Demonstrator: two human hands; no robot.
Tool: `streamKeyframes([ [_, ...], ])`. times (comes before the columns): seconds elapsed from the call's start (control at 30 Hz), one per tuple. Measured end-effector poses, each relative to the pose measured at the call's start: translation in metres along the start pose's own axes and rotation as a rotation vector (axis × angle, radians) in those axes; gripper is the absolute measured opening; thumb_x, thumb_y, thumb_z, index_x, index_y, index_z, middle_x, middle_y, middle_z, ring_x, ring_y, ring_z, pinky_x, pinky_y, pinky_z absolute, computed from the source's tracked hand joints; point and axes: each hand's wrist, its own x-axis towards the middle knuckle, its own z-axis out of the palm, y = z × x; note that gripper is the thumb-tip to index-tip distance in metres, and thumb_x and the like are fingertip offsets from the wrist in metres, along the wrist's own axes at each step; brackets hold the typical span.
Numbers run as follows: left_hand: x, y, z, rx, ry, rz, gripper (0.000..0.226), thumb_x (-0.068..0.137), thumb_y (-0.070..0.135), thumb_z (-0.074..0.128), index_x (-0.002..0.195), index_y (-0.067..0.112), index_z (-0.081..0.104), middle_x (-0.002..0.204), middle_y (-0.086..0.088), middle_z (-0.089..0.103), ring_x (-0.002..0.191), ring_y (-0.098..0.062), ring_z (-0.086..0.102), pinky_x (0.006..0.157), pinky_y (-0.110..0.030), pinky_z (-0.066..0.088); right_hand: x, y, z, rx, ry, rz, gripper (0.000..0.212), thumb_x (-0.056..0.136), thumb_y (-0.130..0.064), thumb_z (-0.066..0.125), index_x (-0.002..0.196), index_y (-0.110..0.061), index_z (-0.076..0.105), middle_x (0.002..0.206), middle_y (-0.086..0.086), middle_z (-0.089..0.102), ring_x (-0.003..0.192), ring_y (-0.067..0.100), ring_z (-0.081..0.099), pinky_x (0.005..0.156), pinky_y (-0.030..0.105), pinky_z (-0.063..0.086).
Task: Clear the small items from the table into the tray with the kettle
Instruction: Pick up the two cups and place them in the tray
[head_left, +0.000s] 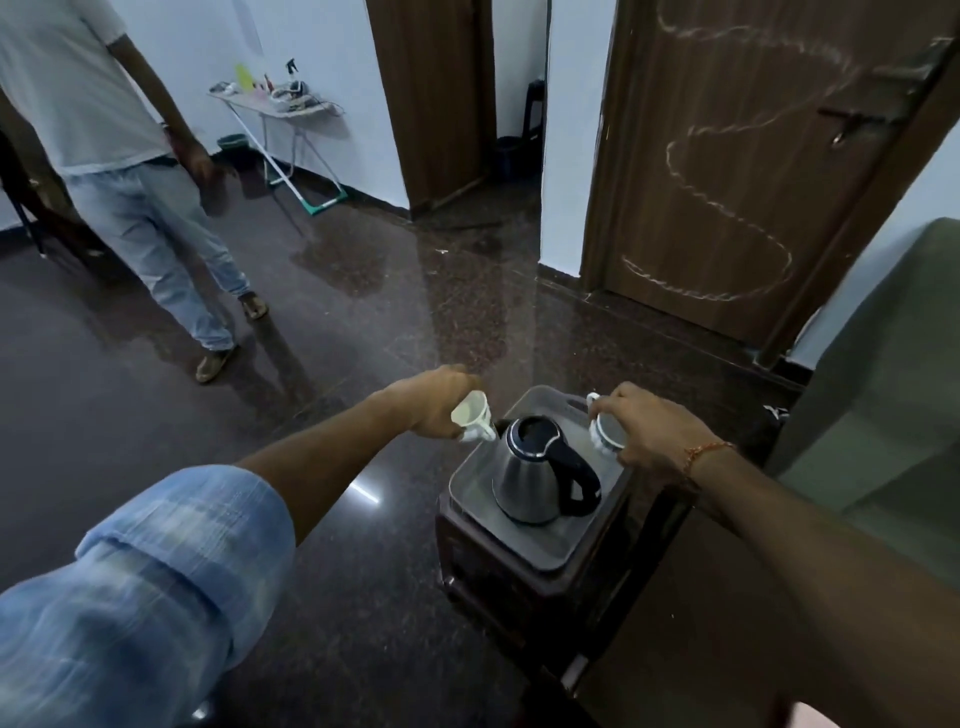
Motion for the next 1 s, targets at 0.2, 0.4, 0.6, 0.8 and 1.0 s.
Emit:
streamKeyframes([
  [0.2, 0.068, -0.027, -0.018, 0.002, 0.058, 0.03, 0.048, 0.077, 0.045, 0.075, 0.11, 0.015, 0.058, 0.108, -0.008, 0.058, 0.099, -0.026, 0.057, 0.084, -0.037, 0.049, 0.043, 0.018, -0.01, 0.066, 0.005, 0.054, 0.054, 0.079, -0.018, 0.067, 0.128, -0.033, 0.052, 0.128, -0.002, 0.046, 0.11, 0.026, 0.056, 0.081, 0.035, 0.049],
  [0.4, 0.131, -0.048, 0.002, -0.046, 0.037, 0.104, 0.053, 0.079, 0.045, 0.074, 0.118, 0.014, 0.057, 0.113, -0.007, 0.056, 0.102, -0.023, 0.055, 0.08, -0.031, 0.045, 0.084, 0.027, 0.015, 0.122, -0.001, 0.125, 0.049, 0.082, -0.016, 0.065, 0.126, -0.033, 0.053, 0.129, 0.001, 0.043, 0.11, 0.027, 0.054, 0.087, 0.04, 0.053],
  [0.6, 0.204, -0.069, 0.051, -0.122, -0.024, 0.193, 0.049, 0.08, 0.04, 0.074, 0.118, 0.013, 0.056, 0.112, -0.007, 0.057, 0.104, -0.025, 0.056, 0.074, -0.026, 0.037, 0.141, 0.046, 0.048, 0.153, -0.079, 0.184, 0.066, 0.075, 0.002, 0.061, 0.129, -0.034, 0.052, 0.13, 0.0, 0.041, 0.112, 0.025, 0.049, 0.091, 0.039, 0.051],
  [0.8, 0.255, -0.085, 0.118, -0.16, -0.119, 0.199, 0.061, 0.076, 0.029, 0.075, 0.13, 0.013, 0.049, 0.121, -0.013, 0.054, 0.109, -0.032, 0.056, 0.085, -0.036, 0.046, 0.176, 0.07, 0.095, 0.112, -0.138, 0.18, 0.067, 0.076, 0.007, 0.054, 0.127, -0.036, 0.053, 0.132, -0.004, 0.04, 0.116, 0.023, 0.045, 0.09, 0.039, 0.052],
  [1.0, 0.295, -0.093, 0.171, -0.162, -0.146, 0.152, 0.063, 0.075, 0.03, 0.076, 0.131, 0.017, 0.05, 0.121, -0.011, 0.054, 0.107, -0.031, 0.058, 0.088, -0.039, 0.049, 0.198, 0.093, 0.147, 0.112, -0.157, 0.186, 0.068, 0.075, 0.008, 0.059, 0.124, -0.038, 0.052, 0.136, -0.005, 0.036, 0.123, 0.02, 0.042, 0.089, 0.038, 0.052],
])
